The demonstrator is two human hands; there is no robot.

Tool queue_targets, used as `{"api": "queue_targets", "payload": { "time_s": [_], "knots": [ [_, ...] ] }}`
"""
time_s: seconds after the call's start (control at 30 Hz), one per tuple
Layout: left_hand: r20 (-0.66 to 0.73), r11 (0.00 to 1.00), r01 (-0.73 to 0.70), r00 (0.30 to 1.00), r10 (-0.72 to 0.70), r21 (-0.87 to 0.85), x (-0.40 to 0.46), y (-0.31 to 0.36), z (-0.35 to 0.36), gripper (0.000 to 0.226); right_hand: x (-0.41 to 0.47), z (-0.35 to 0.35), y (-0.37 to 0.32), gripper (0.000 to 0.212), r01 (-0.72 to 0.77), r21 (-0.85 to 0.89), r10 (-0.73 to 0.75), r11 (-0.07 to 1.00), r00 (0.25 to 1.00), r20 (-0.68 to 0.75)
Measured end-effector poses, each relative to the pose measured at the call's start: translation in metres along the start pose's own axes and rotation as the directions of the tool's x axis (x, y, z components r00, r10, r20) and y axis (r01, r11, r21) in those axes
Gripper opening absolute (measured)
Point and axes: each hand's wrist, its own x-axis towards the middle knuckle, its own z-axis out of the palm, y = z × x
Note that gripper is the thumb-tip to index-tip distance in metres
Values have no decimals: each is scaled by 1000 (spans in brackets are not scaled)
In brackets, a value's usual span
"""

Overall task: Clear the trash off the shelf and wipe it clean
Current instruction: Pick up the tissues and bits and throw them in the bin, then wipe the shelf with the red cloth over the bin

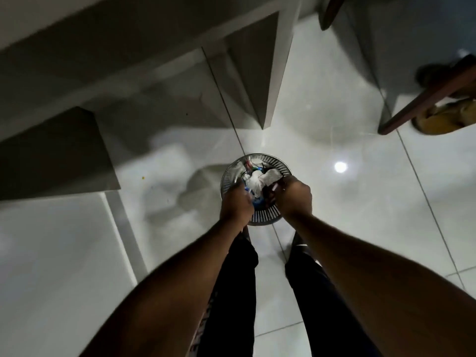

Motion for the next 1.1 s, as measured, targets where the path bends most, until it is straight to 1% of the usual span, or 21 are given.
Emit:
{"api": "queue_targets", "payload": {
  "time_s": [0.07, 0.13, 0.2, 0.27, 0.37, 0.43, 0.47, 0.5, 0.53, 0.57, 0.63, 0.67, 0.77, 0.8, 0.9, 0.97, 1.1],
  "knots": [
    [27, 998, -56, 998, 55, 31, 2, 6, -4, 55, -2, -3, -2, 25, 31, 24, -30, 999, 999, -30],
    [32, 989, -126, 992, 124, 73, -4, 19, -17, 65, -11, -11, -8, 26, 103, 47, -99, 994, 993, -70],
    [10, 974, -199, 980, 199, 109, -19, 38, -38, 64, -23, -26, -18, 25, 201, 58, -194, 978, 975, -107],
    [-27, 942, -309, 949, 315, 133, -44, 63, -65, 60, -40, -49, -31, 28, 282, 59, -270, 958, 950, -158],
    [-69, 867, -480, 868, 492, 137, -98, 99, -115, 54, -78, -103, -55, 37, 321, 68, -295, 945, 921, -254],
    [-112, 844, -533, 837, 536, 61, -139, 126, -152, 48, -107, -147, -72, 37, 352, 79, -307, 933, 890, -336],
    [-129, 815, -577, 805, 579, 55, -160, 139, -173, 47, -123, -171, -82, 37, 359, 81, -304, 930, 874, -378],
    [-150, 760, -641, 745, 650, 111, -178, 154, -194, 47, -138, -195, -93, 37, 364, 82, -298, 928, 856, -422],
    [-165, 685, -705, 665, 729, 186, -192, 169, -214, 46, -153, -219, -107, 37, 376, 85, -297, 923, 834, -465],
    [-182, 626, -743, 599, 780, 236, -200, 180, -230, 45, -163, -238, -118, 36, 395, 81, -304, 915, 807, -506],
    [-252, 584, -770, 530, 810, 258, -207, 209, -279, 47, -182, -280, -151, 38, 446, 34, -347, 895, 740, -576],
    [-299, 582, -763, 507, 809, 281, -205, 223, -304, 50, -188, -299, -169, 38, 473, -4, -382, 881, 706, -596],
    [-365, 632, -696, 521, 771, 341, -185, 262, -374, 62, -184, -349, -223, 42, 557, -139, -518, 818, 610, -599],
    [-368, 655, -664, 543, 754, 361, -176, 274, -396, 66, -178, -365, -243, 44, 576, -164, -549, 801, 597, -585],
    [-366, 725, -541, 630, 685, 427, -139, 306, -443, 78, -150, -413, -292, 53, 579, -234, -605, 781, 608, -513],
    [-381, 756, -467, 665, 642, 458, -113, 325, -465, 80, -123, -446, -315, 59, 558, -265, -610, 786, 633, -477],
    [-372, 793, -361, 736, 565, 491, -59, 350, -478, 82, -53, -502, -345, 64, 508, -306, -593, 805, 684, -425]
  ]
}}
